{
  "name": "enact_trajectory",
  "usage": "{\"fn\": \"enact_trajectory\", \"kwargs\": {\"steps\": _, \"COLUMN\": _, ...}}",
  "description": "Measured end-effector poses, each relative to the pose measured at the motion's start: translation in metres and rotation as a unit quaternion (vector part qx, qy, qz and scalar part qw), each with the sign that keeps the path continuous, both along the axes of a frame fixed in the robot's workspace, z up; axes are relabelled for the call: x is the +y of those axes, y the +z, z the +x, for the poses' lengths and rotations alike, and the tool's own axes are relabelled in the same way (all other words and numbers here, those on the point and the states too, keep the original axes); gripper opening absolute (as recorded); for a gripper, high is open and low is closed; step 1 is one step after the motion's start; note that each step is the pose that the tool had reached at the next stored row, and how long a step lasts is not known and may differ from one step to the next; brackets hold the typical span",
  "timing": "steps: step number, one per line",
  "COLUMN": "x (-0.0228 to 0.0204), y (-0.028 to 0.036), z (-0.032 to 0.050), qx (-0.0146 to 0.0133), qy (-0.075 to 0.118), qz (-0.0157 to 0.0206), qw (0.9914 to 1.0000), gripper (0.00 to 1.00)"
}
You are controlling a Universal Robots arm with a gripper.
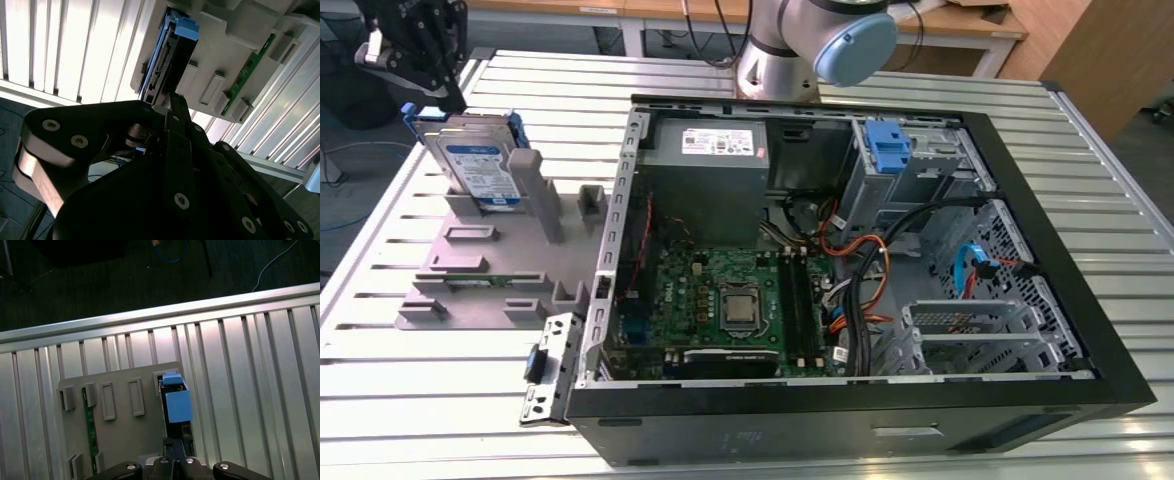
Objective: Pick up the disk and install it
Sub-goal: 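Pick up the disk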
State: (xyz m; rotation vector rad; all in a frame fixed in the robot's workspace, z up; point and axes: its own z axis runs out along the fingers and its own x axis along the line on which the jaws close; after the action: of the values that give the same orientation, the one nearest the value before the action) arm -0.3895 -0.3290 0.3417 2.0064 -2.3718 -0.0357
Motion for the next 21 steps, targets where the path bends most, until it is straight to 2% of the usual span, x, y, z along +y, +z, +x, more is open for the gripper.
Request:
{"fn": "enact_trajectory", "kwargs": {"steps": 8, "x": 0.0000, "y": 0.0001, "z": 0.0000, "qx": 0.0000, "qy": 0.000, "qz": 0.0000, "qw": 1.00000, "gripper": 0.11}}
{"fn": "enact_trajectory", "kwargs": {"steps": 9, "x": 0.0000, "y": 0.0001, "z": 0.0000, "qx": 0.0000, "qy": 0.000, "qz": 0.0000, "qw": 1.00000, "gripper": 0.17}}
{"fn": "enact_trajectory", "kwargs": {"steps": 10, "x": 0.0000, "y": 0.0002, "z": 0.0000, "qx": 0.0000, "qy": 0.000, "qz": 0.0000, "qw": 1.00000, "gripper": 0.17}}
{"fn": "enact_trajectory", "kwargs": {"steps": 12, "x": 0.0000, "y": 0.0002, "z": 0.0000, "qx": 0.0000, "qy": 0.000, "qz": 0.0000, "qw": 1.00000, "gripper": 0.29}}
{"fn": "enact_trajectory", "kwargs": {"steps": 15, "x": 0.0000, "y": 0.0003, "z": 0.0000, "qx": 0.0000, "qy": 0.000, "qz": 0.0000, "qw": 1.00000, "gripper": 0.35}}
{"fn": "enact_trajectory", "kwargs": {"steps": 17, "x": 0.0000, "y": 0.0003, "z": 0.0000, "qx": 0.0000, "qy": 0.000, "qz": 0.0000, "qw": 1.00000, "gripper": 0.47}}
{"fn": "enact_trajectory", "kwargs": {"steps": 20, "x": 0.0000, "y": 0.0003, "z": 0.0000, "qx": 0.0000, "qy": 0.000, "qz": 0.0000, "qw": 1.00000, "gripper": 0.53}}
{"fn": "enact_trajectory", "kwargs": {"steps": 21, "x": 0.0000, "y": 0.0003, "z": 0.0000, "qx": 0.0000, "qy": 0.000, "qz": 0.0000, "qw": 1.00000, "gripper": 0.59}}
